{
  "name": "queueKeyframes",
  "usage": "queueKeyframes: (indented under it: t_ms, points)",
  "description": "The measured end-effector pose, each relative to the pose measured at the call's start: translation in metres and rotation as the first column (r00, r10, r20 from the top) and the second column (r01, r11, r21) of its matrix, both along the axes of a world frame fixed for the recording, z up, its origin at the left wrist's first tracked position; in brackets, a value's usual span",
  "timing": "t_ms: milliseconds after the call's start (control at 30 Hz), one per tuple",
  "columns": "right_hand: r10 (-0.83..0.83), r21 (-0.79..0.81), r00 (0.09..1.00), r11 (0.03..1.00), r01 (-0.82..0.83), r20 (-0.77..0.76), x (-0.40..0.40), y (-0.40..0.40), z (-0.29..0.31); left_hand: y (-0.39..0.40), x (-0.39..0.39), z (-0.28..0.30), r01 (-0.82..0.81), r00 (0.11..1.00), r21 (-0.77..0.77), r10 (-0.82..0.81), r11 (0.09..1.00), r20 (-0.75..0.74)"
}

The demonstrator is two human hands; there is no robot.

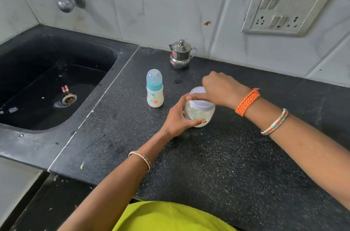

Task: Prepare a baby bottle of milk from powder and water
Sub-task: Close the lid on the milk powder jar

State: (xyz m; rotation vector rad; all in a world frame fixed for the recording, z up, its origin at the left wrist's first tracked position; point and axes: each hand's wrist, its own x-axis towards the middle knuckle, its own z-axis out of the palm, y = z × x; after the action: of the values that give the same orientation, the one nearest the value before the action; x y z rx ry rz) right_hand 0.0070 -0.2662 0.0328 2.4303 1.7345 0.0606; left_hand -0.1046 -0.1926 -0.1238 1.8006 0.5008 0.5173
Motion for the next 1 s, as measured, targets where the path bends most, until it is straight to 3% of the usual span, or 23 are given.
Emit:
queueKeyframes:
  t_ms: [100,167,233,267,400,433,500,600,667,733,867,1000]
  points:
    - [0.026,0.111,0.998,0.994,-0.019,-0.062,0.005,-0.006,0.006,0.001,0.0,0.001,0.001,1.0,-0.011,-0.001,1.0,-0.016]
    - [0.14,-0.01,0.961,0.989,-0.146,-0.24,0.008,-0.01,0.012,0.0,0.0,0.002,-0.002,1.0,-0.01,0.002,1.0,-0.017]
    - [0.118,-0.239,0.913,0.945,-0.224,-0.39,0.009,-0.013,0.012,-0.001,0.0,0.002,-0.005,1.0,0.0,0.005,1.0,-0.02]
    - [0.073,-0.276,0.912,0.941,-0.197,-0.404,0.011,-0.015,0.008,-0.001,-0.001,0.002,-0.006,1.0,0.007,0.006,1.0,-0.018]
    - [-0.008,0.054,0.978,0.998,0.02,-0.211,0.012,-0.013,0.006,0.0,-0.001,0.003,0.001,1.0,-0.006,-0.001,1.0,-0.019]
    - [0.001,0.086,0.989,0.996,0.012,-0.151,0.014,-0.012,0.007,0.0,-0.001,0.003,0.003,1.0,-0.008,-0.003,1.0,-0.022]
    - [0.108,0.005,0.99,0.994,-0.108,-0.088,0.018,-0.012,0.008,-0.001,-0.001,0.003,-0.004,1.0,-0.008,0.003,1.0,-0.019]
    - [0.124,-0.253,0.941,0.945,-0.208,-0.314,0.017,-0.015,0.002,-0.001,0.0,0.002,-0.006,1.0,0.001,0.006,1.0,-0.021]
    - [0.108,-0.17,0.949,0.972,-0.164,-0.297,0.02,-0.013,-0.003,0.0,-0.001,0.003,0.01,1.0,0.0,-0.01,1.0,-0.025]
    - [0.092,-0.09,0.981,0.99,-0.109,-0.171,0.025,-0.01,-0.005,0.0,-0.002,0.005,0.02,0.999,-0.003,-0.02,1.0,-0.028]
    - [0.321,-0.085,0.942,0.946,-0.314,0.094,0.032,-0.013,-0.023,0.001,-0.004,0.009,0.035,0.999,0.047,-0.033,0.998,-0.035]
    - [0.294,0.026,0.955,0.955,-0.295,0.025,0.038,-0.014,-0.043,0.0,-0.003,0.012,0.002,0.999,0.116,0.004,0.993,-0.052]
